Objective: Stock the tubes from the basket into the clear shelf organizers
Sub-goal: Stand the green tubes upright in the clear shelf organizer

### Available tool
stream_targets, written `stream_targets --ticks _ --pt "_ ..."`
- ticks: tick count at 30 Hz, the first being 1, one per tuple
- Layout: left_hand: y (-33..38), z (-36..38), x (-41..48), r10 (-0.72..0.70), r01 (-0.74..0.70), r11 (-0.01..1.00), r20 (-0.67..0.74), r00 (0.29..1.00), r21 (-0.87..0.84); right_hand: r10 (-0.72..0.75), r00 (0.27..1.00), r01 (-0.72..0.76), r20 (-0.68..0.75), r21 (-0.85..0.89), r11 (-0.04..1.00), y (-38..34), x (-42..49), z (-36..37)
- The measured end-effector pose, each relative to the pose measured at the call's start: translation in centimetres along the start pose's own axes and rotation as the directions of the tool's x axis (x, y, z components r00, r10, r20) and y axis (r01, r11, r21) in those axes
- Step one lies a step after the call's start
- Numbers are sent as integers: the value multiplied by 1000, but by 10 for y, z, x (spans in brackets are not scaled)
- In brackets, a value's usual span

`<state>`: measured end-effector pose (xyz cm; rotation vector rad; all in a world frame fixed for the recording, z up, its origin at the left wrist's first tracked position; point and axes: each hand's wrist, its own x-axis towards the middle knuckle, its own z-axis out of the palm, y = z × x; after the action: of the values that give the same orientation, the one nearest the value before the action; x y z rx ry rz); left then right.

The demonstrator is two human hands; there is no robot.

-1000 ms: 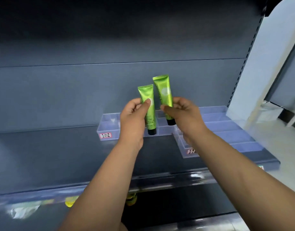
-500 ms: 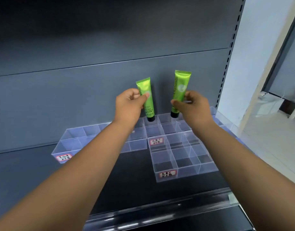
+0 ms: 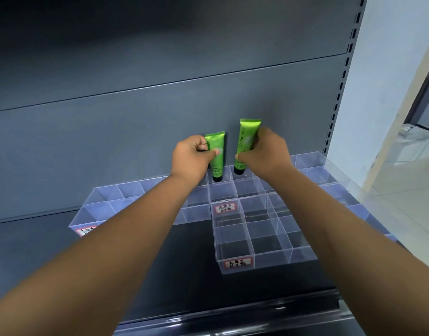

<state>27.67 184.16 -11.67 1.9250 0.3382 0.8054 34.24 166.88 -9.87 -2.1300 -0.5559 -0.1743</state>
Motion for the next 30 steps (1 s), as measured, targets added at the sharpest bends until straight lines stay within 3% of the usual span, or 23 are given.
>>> stream_targets --ticks 9,16,23,30 --pt "-14 12 -4 -55 54 998 42 998 33 14 999 -7 52 -140 990 22 11 3" --pt "-26 9 3 -94 94 995 -4 996 14 14 993 7 116 -182 983 31 13 9" --pt "-26 13 1 -68 68 998 -1 998 10 13 995 11 104 -230 973 33 15 22" --pt "-25 11 1 -127 129 991 -72 989 27 32 998 -19 62 -204 979 35 17 29"
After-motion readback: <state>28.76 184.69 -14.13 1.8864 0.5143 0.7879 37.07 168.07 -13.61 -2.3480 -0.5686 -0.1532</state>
